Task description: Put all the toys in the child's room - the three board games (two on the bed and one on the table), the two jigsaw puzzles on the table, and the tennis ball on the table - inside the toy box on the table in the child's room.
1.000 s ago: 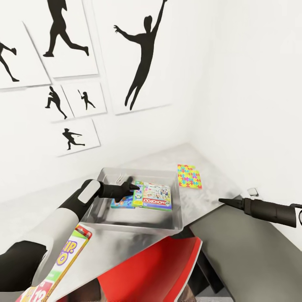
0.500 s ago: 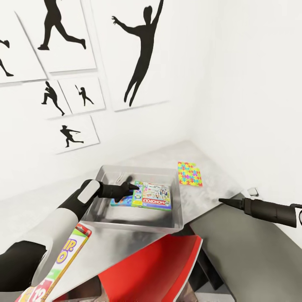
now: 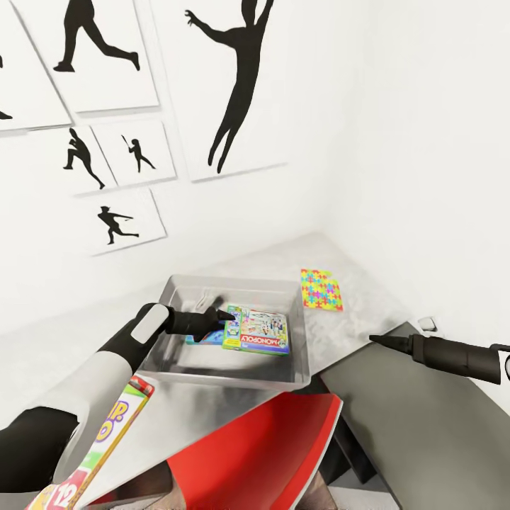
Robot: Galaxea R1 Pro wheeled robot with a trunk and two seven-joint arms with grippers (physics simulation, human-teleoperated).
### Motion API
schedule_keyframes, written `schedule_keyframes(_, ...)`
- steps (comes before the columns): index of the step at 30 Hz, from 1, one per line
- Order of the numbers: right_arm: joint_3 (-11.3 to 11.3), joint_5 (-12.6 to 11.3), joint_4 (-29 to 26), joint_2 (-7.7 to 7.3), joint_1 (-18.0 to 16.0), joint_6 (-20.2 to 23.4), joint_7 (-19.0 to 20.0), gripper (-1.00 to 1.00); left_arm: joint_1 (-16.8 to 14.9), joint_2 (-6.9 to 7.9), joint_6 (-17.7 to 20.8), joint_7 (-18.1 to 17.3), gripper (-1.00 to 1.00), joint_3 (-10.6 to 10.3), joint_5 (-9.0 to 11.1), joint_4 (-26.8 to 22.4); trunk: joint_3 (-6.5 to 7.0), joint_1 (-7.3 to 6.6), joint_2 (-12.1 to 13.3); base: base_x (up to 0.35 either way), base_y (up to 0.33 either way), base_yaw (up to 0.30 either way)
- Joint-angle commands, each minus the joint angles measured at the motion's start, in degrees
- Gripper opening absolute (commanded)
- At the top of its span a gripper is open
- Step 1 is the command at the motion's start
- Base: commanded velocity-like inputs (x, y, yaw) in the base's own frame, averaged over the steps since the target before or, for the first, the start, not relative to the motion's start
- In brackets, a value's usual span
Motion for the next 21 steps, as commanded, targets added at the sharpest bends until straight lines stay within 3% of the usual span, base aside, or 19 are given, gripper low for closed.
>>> schedule_keyframes(1, -0.1, 0.4, 0.0, 0.00, -0.1, 0.2, 0.4, 1.00, -0.1, 0.06, 0.0, -0.6, -1.00, -0.2, -0.4, 0.0, -0.19, 0.03, -0.1, 0.000, 0.000, 0.000)
schedule_keyframes(21, 0.0, 0.4, -1.0, 0.05, 0.0, 0.2, 0.5, 1.00, -0.9, 0.21, 0.0, -0.6, -1.00, -0.2, -0.4, 0.0, -1.14, 0.03, -0.1, 0.000, 0.000, 0.000)
